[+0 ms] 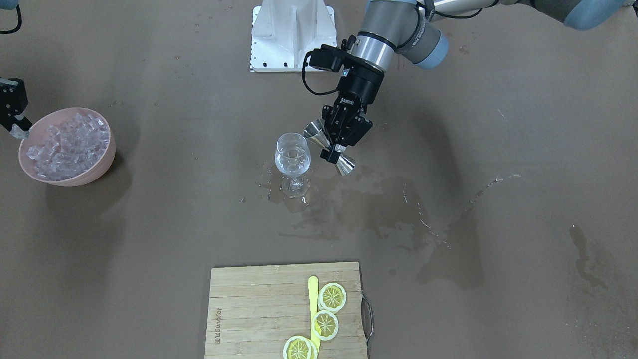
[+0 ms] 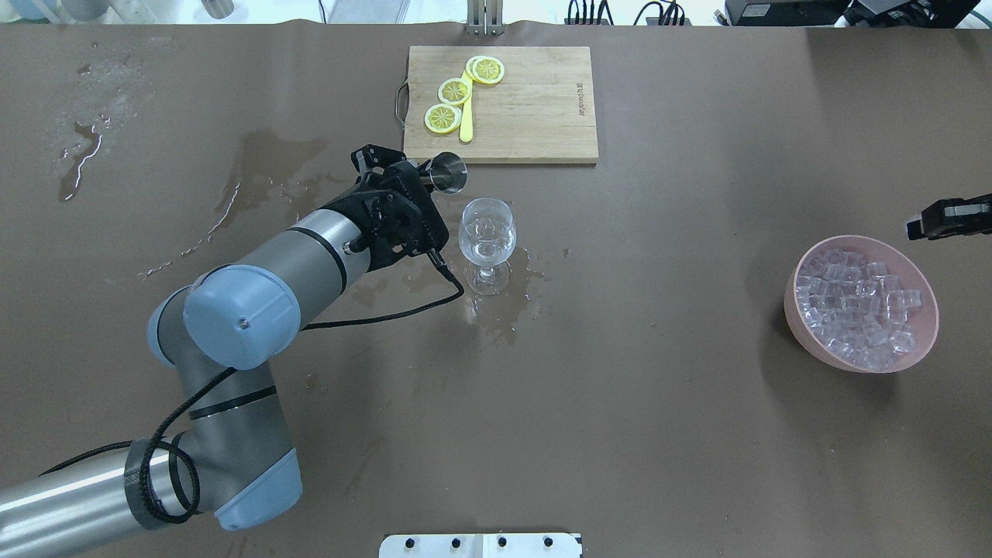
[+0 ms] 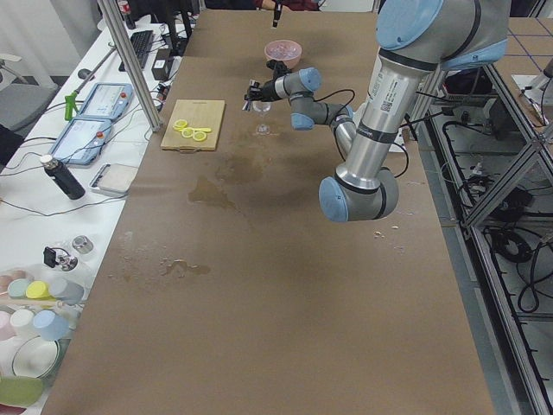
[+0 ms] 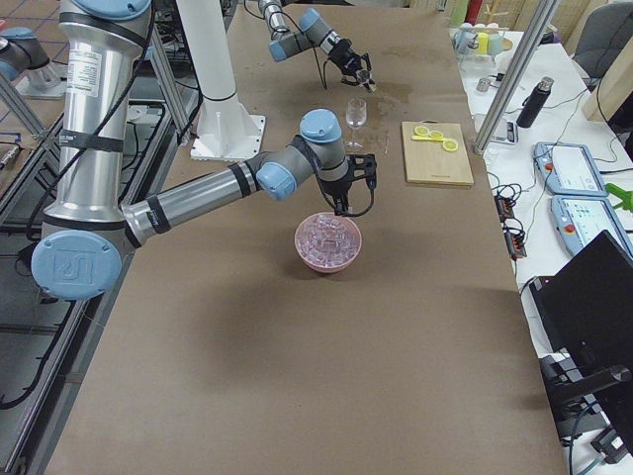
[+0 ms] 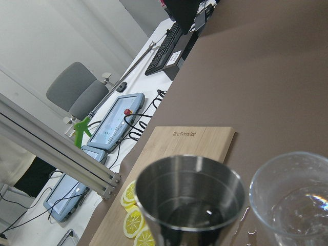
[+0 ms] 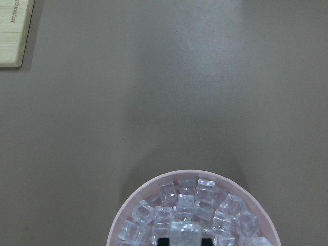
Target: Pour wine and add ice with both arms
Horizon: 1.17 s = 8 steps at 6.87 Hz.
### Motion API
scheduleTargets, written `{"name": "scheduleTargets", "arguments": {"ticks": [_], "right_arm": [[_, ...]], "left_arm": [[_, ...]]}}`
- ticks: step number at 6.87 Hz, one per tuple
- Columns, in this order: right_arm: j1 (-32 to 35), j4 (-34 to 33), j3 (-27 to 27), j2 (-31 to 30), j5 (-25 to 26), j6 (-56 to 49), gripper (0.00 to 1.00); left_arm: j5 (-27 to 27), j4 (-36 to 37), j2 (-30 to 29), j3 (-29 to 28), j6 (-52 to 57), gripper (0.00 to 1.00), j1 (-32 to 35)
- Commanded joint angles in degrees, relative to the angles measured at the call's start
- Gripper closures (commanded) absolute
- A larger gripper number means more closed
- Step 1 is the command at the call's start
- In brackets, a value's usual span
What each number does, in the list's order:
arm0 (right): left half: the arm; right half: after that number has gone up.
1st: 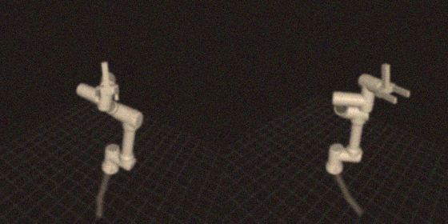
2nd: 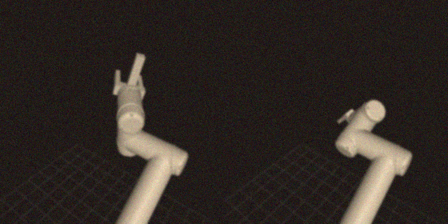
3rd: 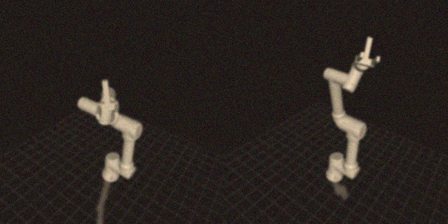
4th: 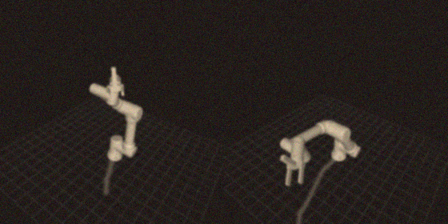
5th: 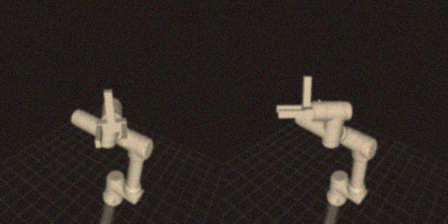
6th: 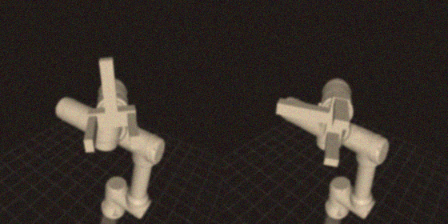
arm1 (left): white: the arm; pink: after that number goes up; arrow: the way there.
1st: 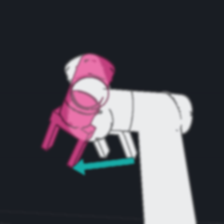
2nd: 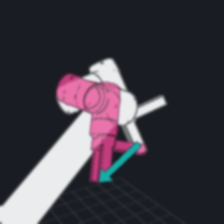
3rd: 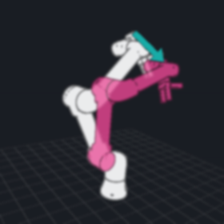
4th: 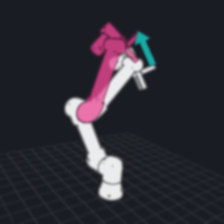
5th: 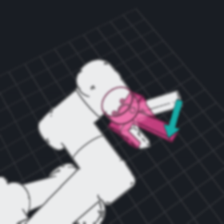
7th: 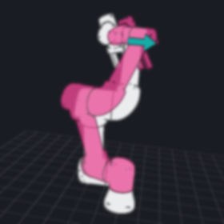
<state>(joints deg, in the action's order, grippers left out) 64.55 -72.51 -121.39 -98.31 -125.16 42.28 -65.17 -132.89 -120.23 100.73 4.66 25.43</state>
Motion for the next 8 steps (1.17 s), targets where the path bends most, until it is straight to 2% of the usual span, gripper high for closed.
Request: {"name": "scheduleTargets", "arguments": {"ticks": [1, 5, 8], "right_arm": [[-0.04, 0.0, 0.19, 0.31, 0.0, -0.09, 0.81], [-0.04, 0.0, 0.28, 0.31, 0.0, -0.09, 0.81], [-0.04, 0.0, 0.36, 0.48, 0.17, -0.09, 0.81]], "left_arm": [[1.7, 0.62, -1.32, -2.55, 0.26, 1.0, -0.11], [4.52, 0.97, -1.33, -2.64, 5.44, 1.0, -0.38], [9.43, 4.13, -2.2, -2.47, 5.8, 1.0, -2.65]]}}
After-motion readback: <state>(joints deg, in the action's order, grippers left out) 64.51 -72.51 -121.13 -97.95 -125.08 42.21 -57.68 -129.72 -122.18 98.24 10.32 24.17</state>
